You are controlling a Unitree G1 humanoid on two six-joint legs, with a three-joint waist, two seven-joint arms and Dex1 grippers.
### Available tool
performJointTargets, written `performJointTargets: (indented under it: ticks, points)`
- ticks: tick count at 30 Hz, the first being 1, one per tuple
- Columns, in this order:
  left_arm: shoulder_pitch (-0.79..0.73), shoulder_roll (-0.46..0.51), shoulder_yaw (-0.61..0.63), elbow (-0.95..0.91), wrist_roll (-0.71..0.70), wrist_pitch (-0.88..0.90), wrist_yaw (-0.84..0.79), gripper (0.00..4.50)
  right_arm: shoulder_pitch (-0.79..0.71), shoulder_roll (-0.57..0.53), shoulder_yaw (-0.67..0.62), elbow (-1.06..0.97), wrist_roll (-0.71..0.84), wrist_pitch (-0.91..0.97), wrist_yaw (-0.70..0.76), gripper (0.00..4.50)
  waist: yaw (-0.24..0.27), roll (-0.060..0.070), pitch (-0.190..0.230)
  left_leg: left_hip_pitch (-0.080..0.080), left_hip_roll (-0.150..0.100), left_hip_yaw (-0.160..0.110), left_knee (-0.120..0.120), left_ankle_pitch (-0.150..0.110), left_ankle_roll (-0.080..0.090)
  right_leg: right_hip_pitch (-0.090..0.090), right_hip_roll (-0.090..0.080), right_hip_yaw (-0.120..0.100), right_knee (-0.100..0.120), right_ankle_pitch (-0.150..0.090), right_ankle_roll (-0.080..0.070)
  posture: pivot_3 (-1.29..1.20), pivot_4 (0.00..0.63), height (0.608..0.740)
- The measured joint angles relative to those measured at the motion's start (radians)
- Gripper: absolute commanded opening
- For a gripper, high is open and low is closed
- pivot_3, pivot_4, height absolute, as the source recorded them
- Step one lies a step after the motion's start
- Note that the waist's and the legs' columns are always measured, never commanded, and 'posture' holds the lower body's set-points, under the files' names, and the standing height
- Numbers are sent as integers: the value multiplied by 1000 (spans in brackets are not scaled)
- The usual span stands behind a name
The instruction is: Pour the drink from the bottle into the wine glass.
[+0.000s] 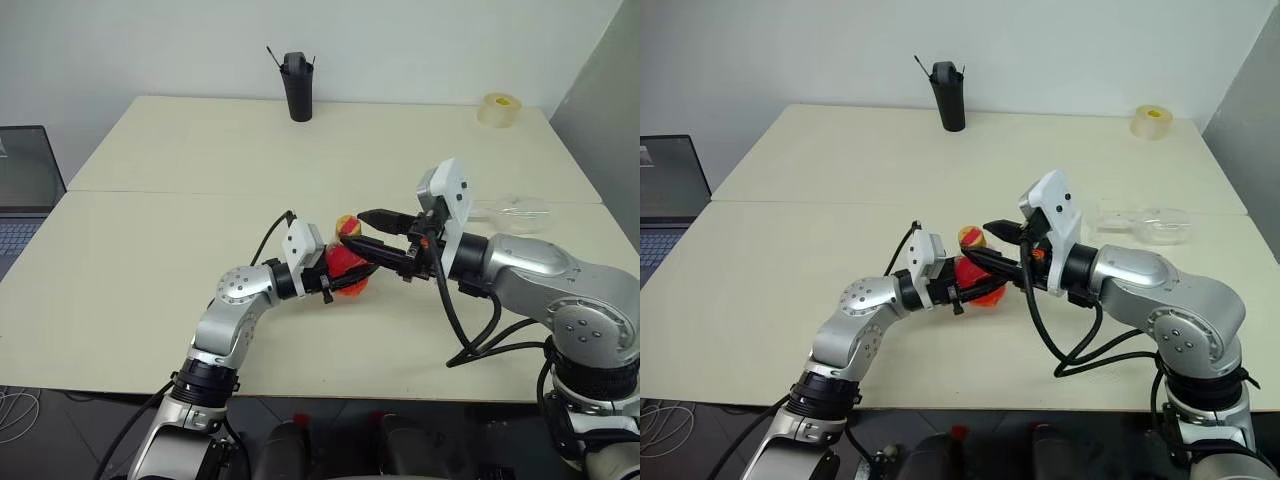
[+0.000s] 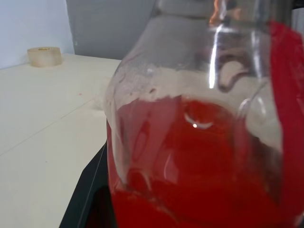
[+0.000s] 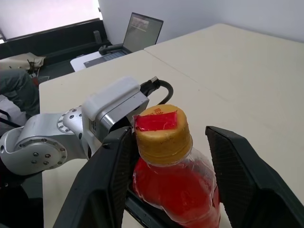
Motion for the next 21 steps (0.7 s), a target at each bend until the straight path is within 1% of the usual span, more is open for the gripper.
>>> performJointTargets:
  ticks: [3,5,9,11,12,14,16,18,19,21]
  points:
    - [1,0,0,-8,-1,5,3,1996,0,1,19,5,-24,-12,4,2023,0,0,0,0,0,0,0,0,0,0,0,0,0,0,0,0,150,740]
    - [1,0,0,-9,-3,10,7,1995,1,6,25,5,-29,-16,5,1430,0,0,0,0,0,0,0,0,0,0,0,0,0,0,0,0,150,740]
    - [7,4,1,-22,-6,24,17,1941,1,10,26,11,-32,-19,11,1424,0,0,0,0,0,0,0,0,0,0,0,0,0,0,0,0,150,740]
    - [10,7,1,-30,-11,26,18,1941,-4,-2,24,30,-32,-35,53,1424,0,0,0,0,0,0,0,0,0,0,0,0,0,0,0,0,150,740]
    - [11,9,1,-34,-16,30,15,1940,-14,-21,24,54,-31,-49,99,1424,0,0,0,0,0,0,0,0,0,0,0,0,0,0,0,0,150,740]
    - [10,17,0,-53,-28,44,-3,1931,-49,-79,32,121,-37,-90,246,1424,0,0,1,0,-1,0,0,0,0,0,0,0,-1,0,0,0,150,740]
    - [10,35,-3,-76,-48,54,-35,1884,-113,-164,85,220,-89,-188,473,1424,-1,1,1,1,-1,1,0,0,0,0,1,0,-1,0,0,0,150,740]
    - [9,44,-5,-81,-65,67,-61,1770,-171,-205,136,311,-155,-281,647,1415,-1,1,1,2,-1,2,0,-1,1,0,3,0,-1,0,0,0,150,740]
    - [9,46,-5,-80,-67,70,-68,1707,-193,-214,156,356,-187,-326,720,1314,-1,1,1,2,-1,1,0,-1,1,0,3,0,-1,0,0,0,150,740]
    - [7,44,-10,-64,-63,71,-73,1664,-251,-224,204,470,-253,-411,859,838,-1,1,2,2,-1,2,0,-1,1,0,3,0,-1,0,0,0,150,740]
